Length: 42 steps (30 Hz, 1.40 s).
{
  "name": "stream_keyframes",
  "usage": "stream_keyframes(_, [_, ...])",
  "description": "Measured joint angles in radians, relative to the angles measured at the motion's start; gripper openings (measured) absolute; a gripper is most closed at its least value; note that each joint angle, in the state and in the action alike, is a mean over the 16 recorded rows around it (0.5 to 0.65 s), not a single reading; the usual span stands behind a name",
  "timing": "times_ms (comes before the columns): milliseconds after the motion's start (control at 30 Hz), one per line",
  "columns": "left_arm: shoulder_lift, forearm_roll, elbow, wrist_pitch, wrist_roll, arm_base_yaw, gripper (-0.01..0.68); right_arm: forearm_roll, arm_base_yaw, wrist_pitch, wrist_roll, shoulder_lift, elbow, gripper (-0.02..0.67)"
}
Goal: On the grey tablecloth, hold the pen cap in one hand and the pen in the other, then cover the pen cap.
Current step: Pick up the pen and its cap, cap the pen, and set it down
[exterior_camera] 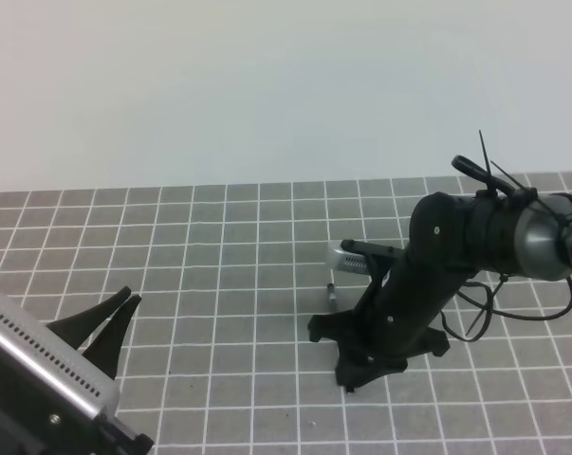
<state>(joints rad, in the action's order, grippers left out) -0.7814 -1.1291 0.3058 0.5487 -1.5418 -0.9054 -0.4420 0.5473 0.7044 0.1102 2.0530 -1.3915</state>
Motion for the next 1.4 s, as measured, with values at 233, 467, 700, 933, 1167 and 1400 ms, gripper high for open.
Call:
stream_keyframes(233, [0.0, -0.006, 0.0, 0.0, 0.0, 0.0, 0.001, 0.005, 0.001, 0.008, 0.007, -0.021, 0.001, 0.314])
stream_keyframes(467, [0.0, -0.009, 0.0, 0.0, 0.0, 0.0, 0.001, 0.049, 0.002, 0.018, 0.014, -0.125, 0.003, 0.365])
stream_keyframes(700, [0.0, -0.007, 0.0, 0.0, 0.002, 0.0, 0.001, 0.144, 0.002, 0.025, 0.005, -0.342, 0.005, 0.271])
stream_keyframes(933, [0.0, 0.016, 0.0, 0.0, 0.027, 0.0, 0.001, 0.317, 0.002, 0.06, -0.002, -0.605, 0.007, 0.113])
stream_keyframes(1167, [0.0, 0.042, 0.0, 0.0, 0.061, 0.0, 0.001, 0.512, 0.002, 0.118, 0.006, -0.841, 0.064, 0.016])
stream_keyframes(1400, [0.0, 0.045, 0.0, 0.0, 0.079, 0.0, 0.001, 0.661, 0.002, 0.121, 0.038, -1.048, 0.255, 0.005])
